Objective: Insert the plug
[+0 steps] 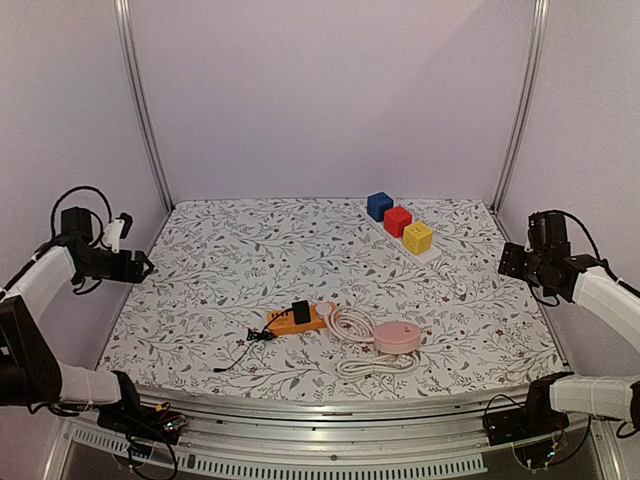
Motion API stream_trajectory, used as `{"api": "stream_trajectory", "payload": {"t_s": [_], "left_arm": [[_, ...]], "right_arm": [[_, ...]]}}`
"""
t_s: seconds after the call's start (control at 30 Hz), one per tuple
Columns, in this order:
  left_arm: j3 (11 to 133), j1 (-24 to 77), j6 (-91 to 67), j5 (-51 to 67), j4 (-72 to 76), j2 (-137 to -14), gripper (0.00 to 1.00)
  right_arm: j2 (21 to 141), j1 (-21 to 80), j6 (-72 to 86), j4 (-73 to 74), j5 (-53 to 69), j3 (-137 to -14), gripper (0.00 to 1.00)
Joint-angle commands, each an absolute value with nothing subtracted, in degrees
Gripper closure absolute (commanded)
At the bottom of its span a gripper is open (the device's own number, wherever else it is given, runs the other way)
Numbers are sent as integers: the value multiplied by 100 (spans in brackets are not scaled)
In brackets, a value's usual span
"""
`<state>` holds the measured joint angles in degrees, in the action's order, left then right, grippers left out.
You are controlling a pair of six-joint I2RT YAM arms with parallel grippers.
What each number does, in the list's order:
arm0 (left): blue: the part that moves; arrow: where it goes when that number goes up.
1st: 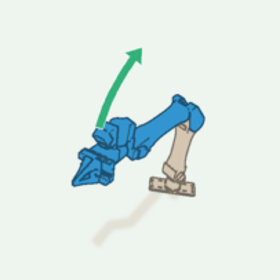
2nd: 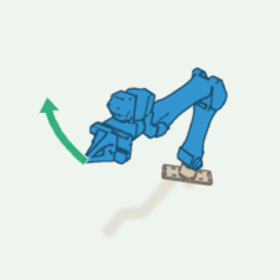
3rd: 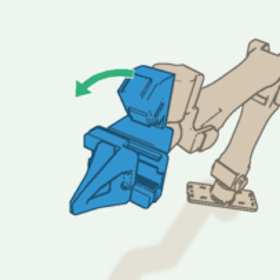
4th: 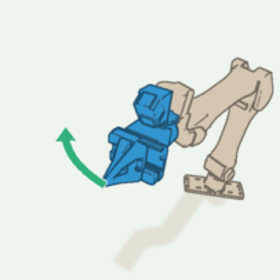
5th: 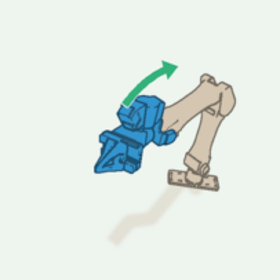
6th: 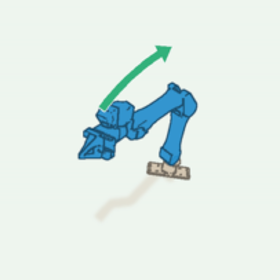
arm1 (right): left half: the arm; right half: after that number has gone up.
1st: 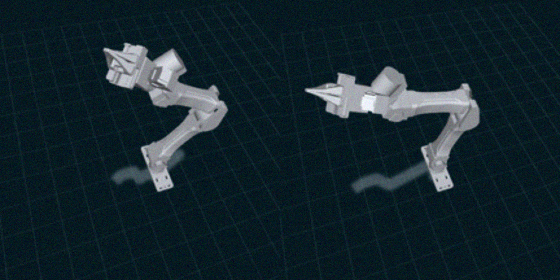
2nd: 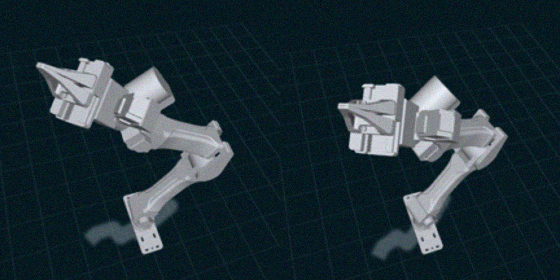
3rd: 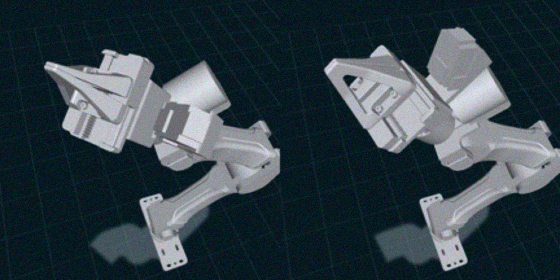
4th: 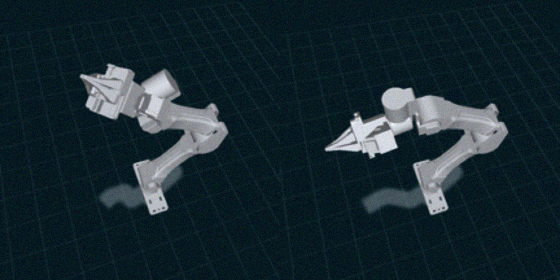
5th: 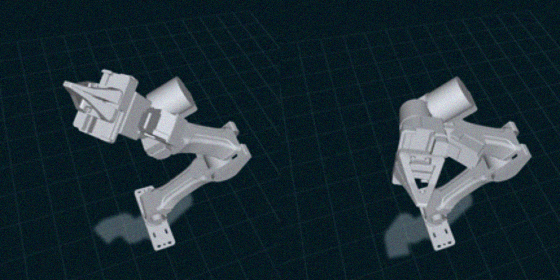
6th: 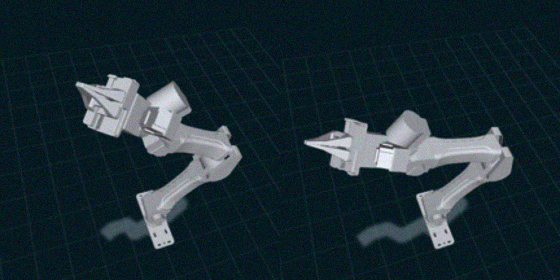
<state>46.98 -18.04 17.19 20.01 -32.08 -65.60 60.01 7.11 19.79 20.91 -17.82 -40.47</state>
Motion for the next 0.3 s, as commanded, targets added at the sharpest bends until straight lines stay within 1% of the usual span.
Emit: {"api": "stream_trajectory", "payload": {"t_s": [0.0,0.13,0.27], "left_arm": [[4585,-2373,1193,2441,-2911,-6645,8],[4334,-2435,390,2021,-2393,-6412,7],[3880,-2435,178,1776,-1840,-5895,4]], "right_arm": [[5598,707,2816,1733,-3045,-3595,19],[5532,707,2900,1587,-3091,-3332,20],[5362,705,2659,1309,-2837,-3105,20]]}}
